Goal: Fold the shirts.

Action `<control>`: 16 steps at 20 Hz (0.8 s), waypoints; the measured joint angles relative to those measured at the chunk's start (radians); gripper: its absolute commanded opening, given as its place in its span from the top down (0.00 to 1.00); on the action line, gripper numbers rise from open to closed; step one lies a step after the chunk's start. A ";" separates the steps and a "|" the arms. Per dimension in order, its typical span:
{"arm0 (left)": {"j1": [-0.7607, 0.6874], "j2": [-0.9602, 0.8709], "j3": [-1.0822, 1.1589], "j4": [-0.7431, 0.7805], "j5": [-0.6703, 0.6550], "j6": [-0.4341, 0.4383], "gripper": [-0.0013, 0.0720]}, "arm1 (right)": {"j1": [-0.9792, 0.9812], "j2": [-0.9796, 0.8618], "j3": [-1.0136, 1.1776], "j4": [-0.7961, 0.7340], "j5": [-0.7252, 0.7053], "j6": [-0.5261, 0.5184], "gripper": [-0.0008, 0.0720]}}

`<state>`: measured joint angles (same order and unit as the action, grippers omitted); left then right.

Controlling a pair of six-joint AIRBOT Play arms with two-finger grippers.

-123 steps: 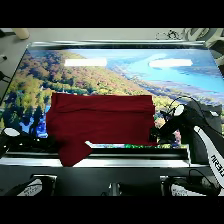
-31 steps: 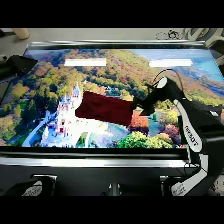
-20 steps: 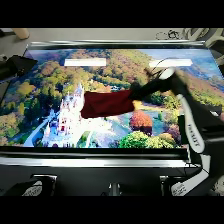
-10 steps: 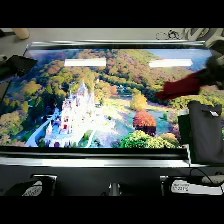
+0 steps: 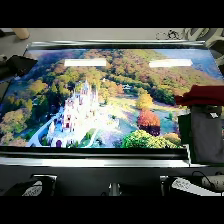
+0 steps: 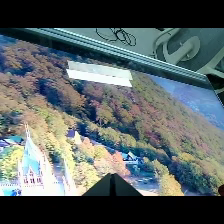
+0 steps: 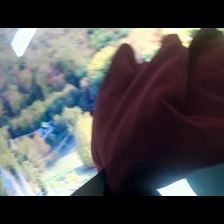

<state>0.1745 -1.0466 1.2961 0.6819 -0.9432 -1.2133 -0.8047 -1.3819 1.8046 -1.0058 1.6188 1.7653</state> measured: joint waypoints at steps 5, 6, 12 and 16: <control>0.000 0.000 0.000 0.000 0.000 0.006 0.95 | -0.027 0.026 -0.147 -0.239 0.058 0.045 0.96; 0.000 0.000 0.000 0.000 0.000 0.007 0.95 | -0.029 0.039 -0.210 -0.286 0.058 0.056 0.96; -0.001 0.000 0.000 0.000 -0.023 0.009 0.95 | -0.033 0.128 -0.576 -0.519 0.014 0.117 0.96; -0.001 0.000 0.000 0.000 -0.031 0.009 0.95 | -0.033 0.143 -0.723 -0.578 -0.035 0.144 0.95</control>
<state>0.1734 -1.0466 1.2961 0.6815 -0.9741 -1.2041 -0.8379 -1.2385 1.0813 -1.5837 1.5841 1.9095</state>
